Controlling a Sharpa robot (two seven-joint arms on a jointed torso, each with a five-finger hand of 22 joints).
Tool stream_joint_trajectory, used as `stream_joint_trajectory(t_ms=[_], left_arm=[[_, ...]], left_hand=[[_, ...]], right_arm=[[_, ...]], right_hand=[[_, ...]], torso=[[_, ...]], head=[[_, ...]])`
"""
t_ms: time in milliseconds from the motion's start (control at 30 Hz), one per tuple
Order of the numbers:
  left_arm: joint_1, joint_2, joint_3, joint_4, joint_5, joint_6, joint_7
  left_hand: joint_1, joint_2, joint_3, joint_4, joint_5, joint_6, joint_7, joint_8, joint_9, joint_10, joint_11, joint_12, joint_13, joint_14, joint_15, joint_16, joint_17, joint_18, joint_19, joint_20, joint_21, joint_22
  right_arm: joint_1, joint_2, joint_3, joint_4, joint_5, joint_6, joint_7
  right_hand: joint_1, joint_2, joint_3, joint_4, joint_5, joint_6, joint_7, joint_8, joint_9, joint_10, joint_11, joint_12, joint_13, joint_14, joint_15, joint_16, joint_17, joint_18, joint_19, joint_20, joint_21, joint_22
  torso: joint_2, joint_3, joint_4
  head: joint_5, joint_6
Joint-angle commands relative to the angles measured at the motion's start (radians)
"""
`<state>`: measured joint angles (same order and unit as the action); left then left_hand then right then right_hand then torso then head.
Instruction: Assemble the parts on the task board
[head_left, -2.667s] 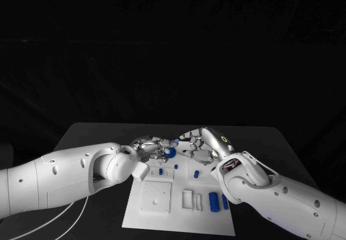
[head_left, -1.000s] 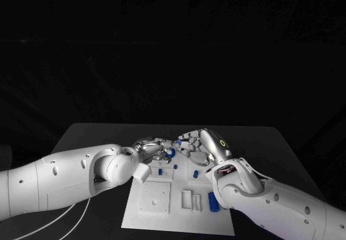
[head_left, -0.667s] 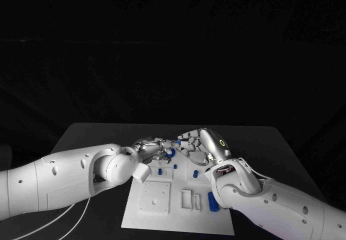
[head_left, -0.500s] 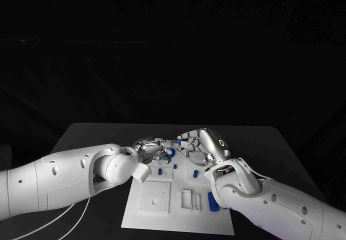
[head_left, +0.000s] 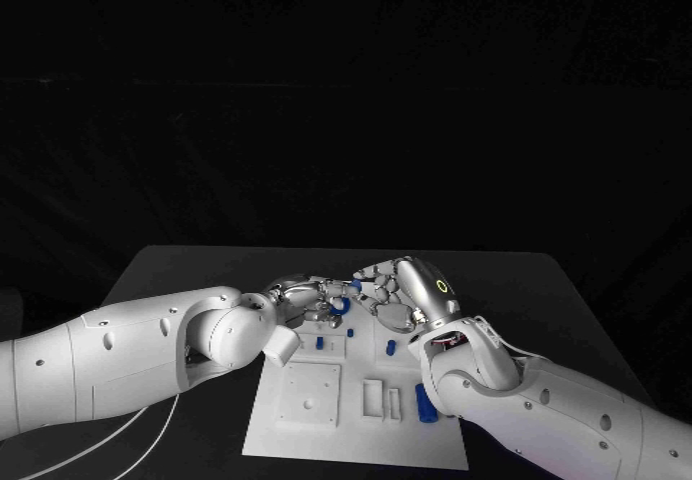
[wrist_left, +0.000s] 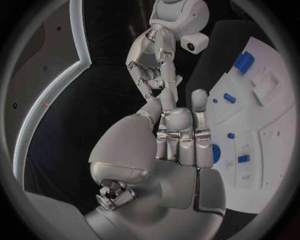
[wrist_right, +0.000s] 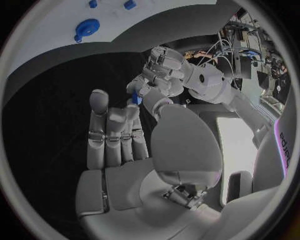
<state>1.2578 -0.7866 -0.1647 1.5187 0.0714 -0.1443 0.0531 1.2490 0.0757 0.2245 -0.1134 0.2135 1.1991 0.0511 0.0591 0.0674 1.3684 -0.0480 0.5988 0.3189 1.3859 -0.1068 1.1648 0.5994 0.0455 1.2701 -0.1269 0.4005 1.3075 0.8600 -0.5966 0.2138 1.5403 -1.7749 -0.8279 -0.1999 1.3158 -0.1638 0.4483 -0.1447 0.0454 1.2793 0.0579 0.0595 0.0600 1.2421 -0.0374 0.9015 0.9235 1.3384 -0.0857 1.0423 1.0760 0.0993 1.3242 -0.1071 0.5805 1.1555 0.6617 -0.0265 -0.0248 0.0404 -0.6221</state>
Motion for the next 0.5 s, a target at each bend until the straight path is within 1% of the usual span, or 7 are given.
stream_joint_trajectory(t_ms=[33, 133, 233, 300, 400, 433, 500], left_arm=[[0.000, 0.007, 0.001, 0.013, -0.024, 0.071, -0.014], [0.000, 0.006, 0.001, 0.013, -0.029, 0.073, -0.016], [0.000, 0.005, 0.001, 0.012, -0.037, 0.075, -0.018], [0.000, 0.004, 0.001, 0.011, -0.040, 0.076, -0.019], [0.000, 0.004, 0.001, 0.010, -0.043, 0.076, -0.018], [0.000, 0.004, 0.001, 0.009, -0.043, 0.077, -0.017], [0.000, 0.004, 0.001, 0.008, -0.044, 0.077, -0.016]], left_hand=[[-0.021, -0.008, -0.013, 0.011, -0.013, -0.015, 0.002, 0.003, -0.003, -0.008, 0.001, 0.008, 0.001, -0.009, 0.000, 0.000, -0.002, -0.016, -0.005, 0.001, 0.001, 0.012], [-0.046, -0.023, -0.030, 0.026, -0.043, -0.046, 0.010, 0.002, -0.004, -0.013, 0.004, 0.012, 0.004, -0.010, 0.003, -0.001, -0.003, -0.016, -0.004, 0.003, 0.000, 0.010], [-0.069, -0.046, -0.052, 0.038, -0.056, -0.064, 0.016, 0.002, -0.004, -0.019, 0.007, 0.016, 0.006, -0.010, 0.005, -0.001, -0.004, -0.015, -0.004, 0.005, -0.002, 0.009], [-0.094, -0.066, -0.099, 0.055, -0.011, -0.078, 0.019, 0.004, -0.003, -0.021, 0.007, 0.021, 0.007, -0.011, 0.005, -0.001, -0.005, -0.014, -0.003, 0.006, -0.004, 0.007], [-0.079, -0.054, -0.159, 0.066, -0.022, -0.083, 0.018, 0.003, -0.003, -0.024, 0.007, 0.026, 0.008, -0.012, 0.005, 0.000, -0.006, -0.013, -0.003, 0.007, -0.007, 0.005], [-0.062, -0.039, -0.204, 0.072, -0.023, -0.083, 0.017, 0.005, -0.003, -0.026, 0.007, 0.030, 0.006, -0.013, 0.005, 0.001, -0.008, -0.014, -0.002, 0.007, -0.009, 0.004], [-0.054, -0.030, -0.229, 0.073, -0.025, -0.084, 0.018, 0.003, -0.003, -0.027, 0.006, 0.032, 0.004, -0.013, 0.005, 0.002, -0.009, -0.014, -0.002, 0.007, -0.010, 0.005]], right_arm=[[0.000, 0.003, -0.001, -0.002, -0.022, 0.009, 0.009], [0.000, 0.002, -0.001, -0.003, -0.019, 0.018, 0.010], [0.000, 0.001, -0.001, -0.003, -0.015, 0.028, 0.012], [0.000, 0.001, -0.001, -0.004, -0.012, 0.035, 0.015], [0.000, 0.001, -0.001, -0.004, -0.008, 0.042, 0.019], [0.000, 0.001, -0.001, -0.004, -0.007, 0.044, 0.020], [0.000, 0.000, -0.001, -0.004, -0.002, 0.050, 0.024]], right_hand=[[-0.016, 0.006, -0.002, 0.013, 0.003, 0.007, -0.008, 0.002, 0.003, 0.005, -0.001, -0.007, 0.001, 0.007, -0.001, -0.006, 0.000, -0.016, 0.003, -0.001, -0.009, 0.001], [-0.024, 0.008, -0.004, 0.023, 0.003, 0.005, -0.011, 0.003, 0.003, 0.004, -0.002, -0.012, -0.001, 0.006, -0.001, -0.008, 0.000, -0.017, 0.003, -0.001, -0.016, -0.001], [-0.028, 0.007, -0.008, 0.030, 0.003, 0.003, -0.011, 0.003, 0.003, 0.003, -0.001, -0.014, -0.001, 0.006, -0.001, -0.010, -0.001, -0.018, 0.005, -0.001, -0.020, -0.001], [-0.029, 0.006, -0.009, 0.034, 0.003, 0.003, -0.011, 0.003, 0.003, 0.003, -0.001, -0.015, 0.000, 0.006, -0.001, -0.011, -0.002, -0.018, 0.006, -0.001, -0.025, -0.001], [-0.034, 0.007, -0.013, 0.041, 0.004, 0.002, -0.012, 0.003, 0.003, 0.003, -0.001, -0.016, 0.001, 0.005, 0.000, -0.013, -0.003, -0.019, 0.007, 0.000, -0.029, -0.001], [-0.034, 0.007, -0.014, 0.043, 0.004, 0.002, -0.012, 0.003, 0.003, 0.003, -0.001, -0.017, 0.001, 0.005, 0.000, -0.013, -0.003, -0.019, 0.008, 0.000, -0.031, -0.001], [-0.035, 0.007, -0.018, 0.049, 0.004, 0.001, -0.012, 0.003, 0.003, 0.003, -0.002, -0.017, 0.003, 0.006, 0.000, -0.013, -0.002, -0.020, 0.010, 0.000, -0.036, 0.001]], torso=[[0.000, 0.0001, -0.0003], [0.000, 0.0001, -0.0003], [0.000, 0.0002, -0.0003], [0.000, 0.0002, -0.0003], [0.000, 0.0004, -0.0002], [0.000, 0.0004, -0.0001], [0.000, 0.0003, -0.0002]], head=[[-0.001, 0.001], [-0.002, 0.000], [-0.003, 0.000], [-0.003, 0.000], [-0.003, 0.000], [-0.003, 0.000], [-0.003, -0.001]])
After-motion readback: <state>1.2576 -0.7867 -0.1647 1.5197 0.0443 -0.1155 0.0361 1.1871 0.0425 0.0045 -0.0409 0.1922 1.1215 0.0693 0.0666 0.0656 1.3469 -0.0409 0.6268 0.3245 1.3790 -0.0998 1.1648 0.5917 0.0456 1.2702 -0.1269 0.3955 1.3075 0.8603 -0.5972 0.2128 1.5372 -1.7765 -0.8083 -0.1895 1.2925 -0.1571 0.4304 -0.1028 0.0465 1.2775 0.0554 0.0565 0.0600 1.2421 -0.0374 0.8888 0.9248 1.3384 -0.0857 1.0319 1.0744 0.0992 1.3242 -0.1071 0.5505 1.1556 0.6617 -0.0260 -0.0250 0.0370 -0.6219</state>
